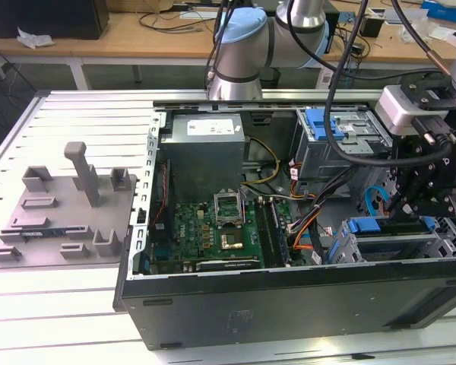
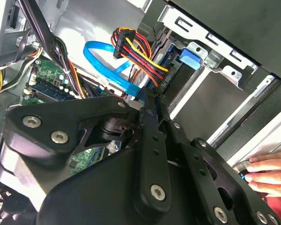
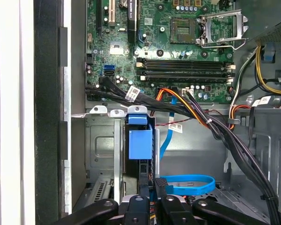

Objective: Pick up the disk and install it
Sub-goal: 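Insert the second disk wire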

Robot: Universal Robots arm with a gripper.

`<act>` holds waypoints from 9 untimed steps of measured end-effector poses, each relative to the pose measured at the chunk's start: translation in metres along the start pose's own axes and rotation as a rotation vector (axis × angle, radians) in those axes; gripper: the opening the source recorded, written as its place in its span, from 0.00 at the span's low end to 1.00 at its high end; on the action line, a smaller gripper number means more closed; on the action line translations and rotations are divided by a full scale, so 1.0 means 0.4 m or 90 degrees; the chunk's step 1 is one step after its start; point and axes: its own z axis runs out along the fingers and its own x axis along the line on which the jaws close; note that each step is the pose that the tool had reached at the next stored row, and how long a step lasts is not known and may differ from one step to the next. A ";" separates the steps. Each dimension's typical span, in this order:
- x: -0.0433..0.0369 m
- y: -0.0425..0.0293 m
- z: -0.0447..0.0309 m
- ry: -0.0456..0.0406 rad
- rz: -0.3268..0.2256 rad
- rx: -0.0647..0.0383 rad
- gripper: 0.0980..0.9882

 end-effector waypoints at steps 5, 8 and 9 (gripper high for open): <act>-0.003 0.000 -0.004 0.0080 0.000 0.000 0.07; -0.003 0.000 -0.004 0.0113 0.000 -0.002 0.07; -0.003 0.000 -0.004 0.0128 0.000 -0.002 0.07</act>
